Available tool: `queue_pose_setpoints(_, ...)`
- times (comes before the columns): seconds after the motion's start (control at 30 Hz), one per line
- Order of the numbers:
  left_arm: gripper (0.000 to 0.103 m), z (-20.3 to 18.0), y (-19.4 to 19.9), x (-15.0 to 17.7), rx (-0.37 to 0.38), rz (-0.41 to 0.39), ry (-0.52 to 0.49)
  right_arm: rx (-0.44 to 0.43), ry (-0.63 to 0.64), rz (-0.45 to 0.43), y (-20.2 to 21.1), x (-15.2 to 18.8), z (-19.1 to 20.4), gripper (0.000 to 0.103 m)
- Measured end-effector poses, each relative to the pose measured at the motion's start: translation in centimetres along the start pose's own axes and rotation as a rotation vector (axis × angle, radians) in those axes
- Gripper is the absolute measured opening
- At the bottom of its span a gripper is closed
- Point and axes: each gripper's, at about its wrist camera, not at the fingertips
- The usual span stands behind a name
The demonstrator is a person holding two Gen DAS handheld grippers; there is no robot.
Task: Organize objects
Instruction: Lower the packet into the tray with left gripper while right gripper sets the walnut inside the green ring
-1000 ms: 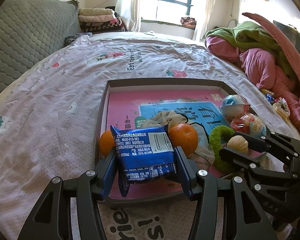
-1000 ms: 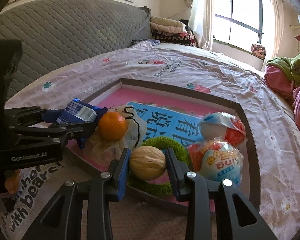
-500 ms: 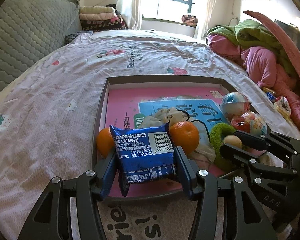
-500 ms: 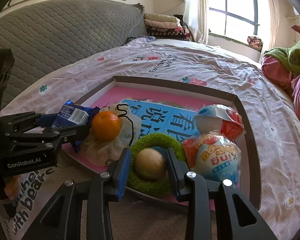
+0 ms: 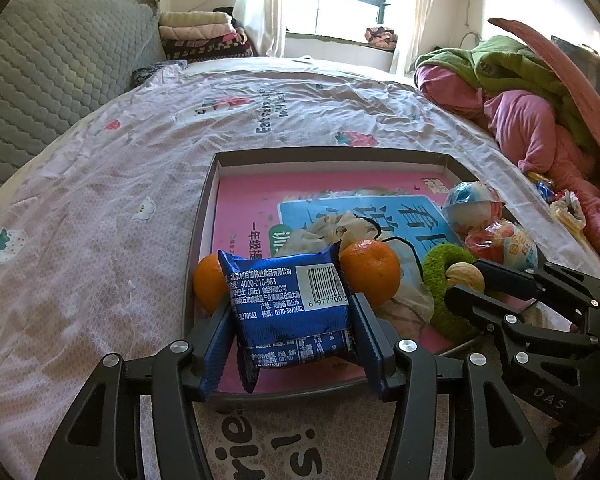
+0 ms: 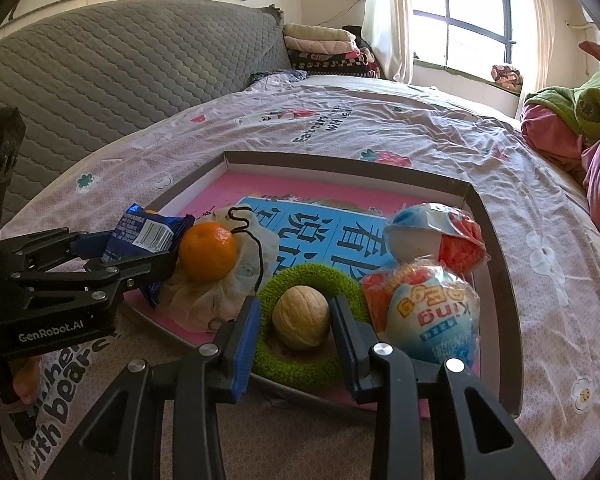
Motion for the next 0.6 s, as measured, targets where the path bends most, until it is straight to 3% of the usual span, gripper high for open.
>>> queue_pose_setpoints(0.47, 0.062, -0.04, -0.15, 0.13, -0.008, 0.016, -0.011, -0.001, -0.007, 0.003, 0.14, -0.01, -0.09, 0.037)
queue_pose_setpoints(0.6, 0.068, 0.00, -0.16, 0.04, -0.015, 0.018, -0.009, -0.004, -0.008, 0.005, 0.29, 0.01, -0.15, 0.040)
Point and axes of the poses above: each gripper's, at about its wrist camera, not at the fingertips, and y roughly against the way its jaws point, z to its left, x to its underside, and after that the axes turned 5 degrees about -z, right-handed
